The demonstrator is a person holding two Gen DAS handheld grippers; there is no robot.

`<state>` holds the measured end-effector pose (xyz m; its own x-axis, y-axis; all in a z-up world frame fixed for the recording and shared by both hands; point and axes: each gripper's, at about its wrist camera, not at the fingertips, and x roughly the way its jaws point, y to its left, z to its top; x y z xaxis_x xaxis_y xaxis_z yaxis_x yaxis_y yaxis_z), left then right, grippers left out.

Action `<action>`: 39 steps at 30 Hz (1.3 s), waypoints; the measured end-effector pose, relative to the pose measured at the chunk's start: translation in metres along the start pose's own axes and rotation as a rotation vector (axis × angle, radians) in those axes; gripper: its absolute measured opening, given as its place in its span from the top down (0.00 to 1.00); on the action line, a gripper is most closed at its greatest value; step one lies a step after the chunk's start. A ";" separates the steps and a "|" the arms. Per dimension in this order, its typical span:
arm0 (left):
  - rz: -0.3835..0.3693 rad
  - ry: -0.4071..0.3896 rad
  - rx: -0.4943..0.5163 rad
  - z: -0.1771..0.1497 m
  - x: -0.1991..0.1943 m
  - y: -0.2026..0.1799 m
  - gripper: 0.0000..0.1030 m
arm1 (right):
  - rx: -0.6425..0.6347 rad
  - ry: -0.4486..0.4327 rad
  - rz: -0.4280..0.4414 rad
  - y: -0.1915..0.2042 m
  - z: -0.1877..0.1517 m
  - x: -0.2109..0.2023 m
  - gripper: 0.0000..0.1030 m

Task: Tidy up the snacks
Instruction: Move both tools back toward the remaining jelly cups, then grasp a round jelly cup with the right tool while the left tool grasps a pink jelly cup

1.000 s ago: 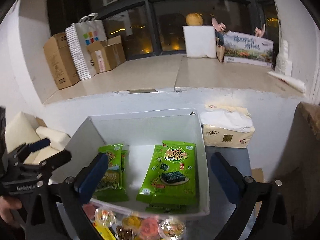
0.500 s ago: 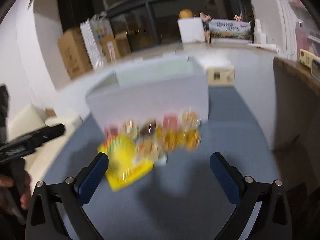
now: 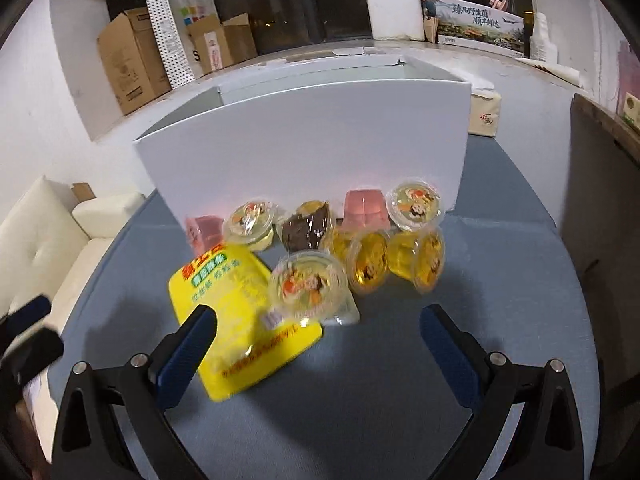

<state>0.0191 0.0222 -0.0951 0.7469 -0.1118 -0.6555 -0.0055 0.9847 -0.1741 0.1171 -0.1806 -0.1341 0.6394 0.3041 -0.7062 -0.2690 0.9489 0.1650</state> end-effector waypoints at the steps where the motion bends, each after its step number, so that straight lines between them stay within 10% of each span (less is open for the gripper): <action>1: 0.001 0.001 0.000 0.000 0.001 0.000 0.00 | 0.000 -0.005 0.012 0.001 0.001 0.002 0.00; 4: 0.003 0.006 -0.001 -0.001 0.003 0.000 0.00 | 0.004 0.005 0.024 0.005 0.004 0.012 0.05; 6: 0.004 0.014 -0.001 -0.002 0.006 0.001 0.00 | 0.003 0.030 -0.014 0.005 0.006 0.020 0.50; 36: -0.059 0.105 0.027 0.063 0.143 0.007 0.00 | -0.033 -0.083 0.028 0.002 -0.016 -0.060 0.52; 39: -0.090 0.127 -0.012 0.061 0.154 0.014 0.23 | -0.037 -0.082 0.032 0.002 -0.016 -0.059 0.52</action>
<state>0.1746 0.0271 -0.1534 0.6549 -0.2166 -0.7240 0.0496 0.9683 -0.2448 0.0669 -0.1979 -0.1029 0.6864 0.3410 -0.6423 -0.3156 0.9354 0.1594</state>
